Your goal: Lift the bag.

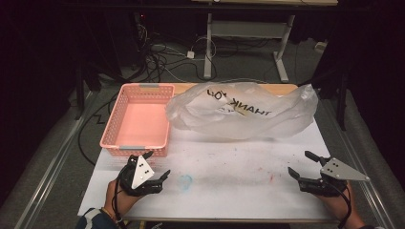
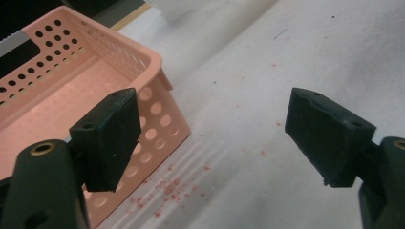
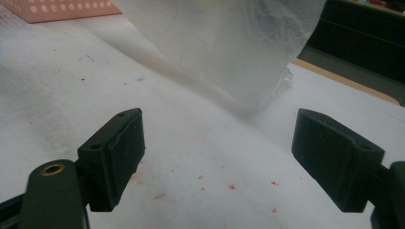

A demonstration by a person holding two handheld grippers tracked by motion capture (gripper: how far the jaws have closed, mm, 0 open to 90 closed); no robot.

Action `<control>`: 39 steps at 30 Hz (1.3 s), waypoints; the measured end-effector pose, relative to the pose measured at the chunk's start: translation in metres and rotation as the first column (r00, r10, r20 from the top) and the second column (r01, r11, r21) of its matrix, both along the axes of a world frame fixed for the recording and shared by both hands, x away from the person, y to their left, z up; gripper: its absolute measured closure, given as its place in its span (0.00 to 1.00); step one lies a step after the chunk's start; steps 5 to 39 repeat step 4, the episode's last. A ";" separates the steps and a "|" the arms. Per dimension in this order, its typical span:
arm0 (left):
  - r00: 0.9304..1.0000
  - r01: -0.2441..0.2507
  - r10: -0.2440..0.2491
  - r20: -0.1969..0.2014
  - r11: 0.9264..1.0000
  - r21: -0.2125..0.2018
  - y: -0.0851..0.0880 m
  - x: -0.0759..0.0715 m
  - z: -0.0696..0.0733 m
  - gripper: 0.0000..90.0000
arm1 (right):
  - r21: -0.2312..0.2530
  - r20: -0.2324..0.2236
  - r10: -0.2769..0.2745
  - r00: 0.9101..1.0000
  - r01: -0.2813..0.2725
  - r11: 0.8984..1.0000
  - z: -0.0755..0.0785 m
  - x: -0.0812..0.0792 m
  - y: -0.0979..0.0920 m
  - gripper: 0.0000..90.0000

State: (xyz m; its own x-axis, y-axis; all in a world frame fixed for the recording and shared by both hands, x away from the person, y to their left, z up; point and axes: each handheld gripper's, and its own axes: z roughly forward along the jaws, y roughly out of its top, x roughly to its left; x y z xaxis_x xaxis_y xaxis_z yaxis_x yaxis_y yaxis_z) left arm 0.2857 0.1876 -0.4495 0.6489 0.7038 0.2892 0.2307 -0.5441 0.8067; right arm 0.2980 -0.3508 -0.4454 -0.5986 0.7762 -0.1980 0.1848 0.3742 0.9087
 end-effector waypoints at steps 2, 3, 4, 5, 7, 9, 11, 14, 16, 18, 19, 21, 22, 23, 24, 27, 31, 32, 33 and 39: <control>1.000 -0.006 0.006 0.000 1.000 -0.005 0.001 0.000 0.001 0.21 | 0.002 -0.006 -0.005 1.000 0.005 1.000 0.000 0.000 -0.001 0.22; 1.000 -0.008 0.009 0.001 1.000 -0.006 0.002 0.001 0.001 0.21 | 0.005 -0.009 -0.007 1.000 0.007 1.000 0.000 0.000 -0.001 0.22; 1.000 -0.010 0.010 0.000 1.000 -0.003 0.002 0.002 0.001 0.21 | 0.008 -0.011 -0.005 1.000 0.005 1.000 0.000 0.000 -0.002 0.22; 1.000 -0.010 0.010 0.000 1.000 -0.003 0.002 0.002 0.001 0.21 | 0.008 -0.011 -0.005 1.000 0.005 1.000 0.000 0.000 -0.002 0.22; 1.000 -0.010 0.010 0.000 1.000 -0.003 0.002 0.002 0.001 0.21 | 0.008 -0.011 -0.005 1.000 0.005 1.000 0.000 0.000 -0.002 0.22; 1.000 -0.010 0.010 0.000 1.000 -0.003 0.002 0.002 0.001 0.21 | 0.008 -0.011 -0.005 1.000 0.005 1.000 0.000 0.000 -0.002 0.22; 1.000 -0.010 0.010 0.000 1.000 -0.003 0.002 0.002 0.001 0.21 | 0.008 -0.011 -0.005 1.000 0.005 1.000 0.000 0.000 -0.002 0.22; 1.000 -0.010 0.010 0.000 1.000 -0.003 0.002 0.002 0.001 0.21 | 0.008 -0.011 -0.005 1.000 0.005 1.000 0.000 0.000 -0.002 0.22; 1.000 -0.010 0.010 0.000 1.000 -0.003 0.002 0.002 0.001 0.21 | 0.008 -0.011 -0.005 1.000 0.005 1.000 0.000 0.000 -0.002 0.22; 1.000 -0.010 0.010 0.000 1.000 -0.003 0.002 0.002 0.001 0.21 | 0.008 -0.011 -0.005 1.000 0.005 1.000 0.000 0.000 -0.002 0.22; 1.000 -0.010 0.010 0.000 1.000 -0.003 0.002 0.002 0.001 0.21 | 0.008 -0.011 -0.005 1.000 0.005 1.000 0.000 0.000 -0.002 0.22; 1.000 -0.010 0.010 0.000 1.000 -0.003 0.002 0.002 0.001 0.21 | 0.008 -0.011 -0.005 1.000 0.005 1.000 0.000 0.000 -0.002 0.22; 1.000 -0.010 0.010 0.000 1.000 -0.003 0.002 0.002 0.001 0.21 | 0.008 -0.011 -0.005 1.000 0.005 1.000 0.000 0.000 -0.002 0.22; 1.000 -0.010 0.010 0.000 1.000 -0.003 0.002 0.002 0.001 0.21 | 0.008 -0.011 -0.005 1.000 0.005 1.000 0.000 0.000 -0.002 0.22; 1.000 -0.010 0.010 0.000 1.000 -0.003 0.002 0.002 0.001 0.21 | 0.008 -0.011 -0.005 1.000 0.005 1.000 0.000 0.000 -0.002 0.22; 1.000 -0.010 0.010 0.000 1.000 -0.003 0.002 0.002 0.001 0.21 | 0.008 -0.011 -0.005 1.000 0.005 1.000 0.000 0.000 -0.002 0.22; 1.000 -0.010 0.010 0.000 1.000 -0.003 0.002 0.002 0.001 0.21 | 0.008 -0.011 -0.005 1.000 0.005 1.000 0.000 0.000 -0.002 0.22; 1.000 -0.010 0.010 0.000 1.000 -0.003 0.002 0.002 0.001 0.21 | 0.008 -0.011 -0.005 1.000 0.005 1.000 0.000 0.000 -0.002 0.22; 1.000 -0.010 0.010 0.000 1.000 -0.003 0.002 0.002 0.001 0.21 | 0.008 -0.011 -0.005 1.000 0.005 1.000 0.000 0.000 -0.002 0.22; 1.000 -0.010 0.010 0.000 1.000 -0.003 0.002 0.002 0.001 0.21 | 0.008 -0.011 -0.005 1.000 0.005 1.000 0.000 0.000 -0.002 0.22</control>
